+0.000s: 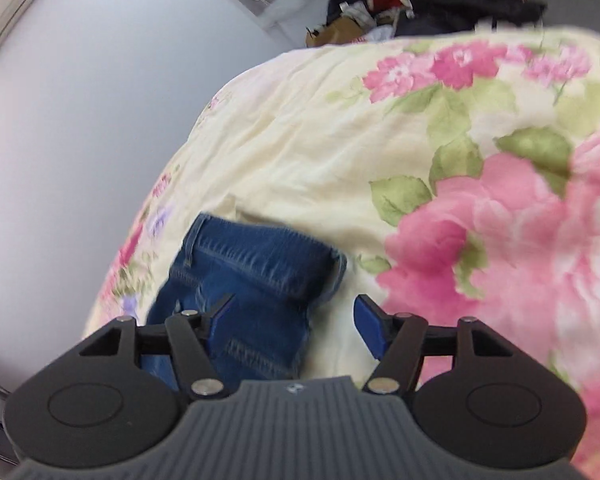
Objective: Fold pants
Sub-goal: 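Release the jeans and move both tools to the waistband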
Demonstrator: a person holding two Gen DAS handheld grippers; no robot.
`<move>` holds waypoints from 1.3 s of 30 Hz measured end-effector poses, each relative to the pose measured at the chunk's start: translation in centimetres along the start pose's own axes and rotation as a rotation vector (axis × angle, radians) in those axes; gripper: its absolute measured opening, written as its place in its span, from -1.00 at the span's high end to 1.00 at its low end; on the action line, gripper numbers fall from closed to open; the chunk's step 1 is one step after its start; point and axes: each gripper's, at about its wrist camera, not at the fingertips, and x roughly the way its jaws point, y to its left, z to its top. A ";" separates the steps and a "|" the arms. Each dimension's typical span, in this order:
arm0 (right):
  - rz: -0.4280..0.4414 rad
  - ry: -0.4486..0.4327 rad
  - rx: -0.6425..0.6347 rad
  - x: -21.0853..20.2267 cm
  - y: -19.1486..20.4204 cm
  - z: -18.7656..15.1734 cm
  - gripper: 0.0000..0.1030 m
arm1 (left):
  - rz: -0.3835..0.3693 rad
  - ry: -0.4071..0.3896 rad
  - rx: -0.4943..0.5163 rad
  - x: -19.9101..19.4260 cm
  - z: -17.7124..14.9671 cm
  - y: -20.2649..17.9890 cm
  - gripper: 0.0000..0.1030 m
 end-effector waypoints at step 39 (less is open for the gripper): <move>-0.123 0.093 -0.776 16.7 17.6 -2.4 0.55 | 0.099 -0.010 -0.105 4.3 1.1 5.4 0.15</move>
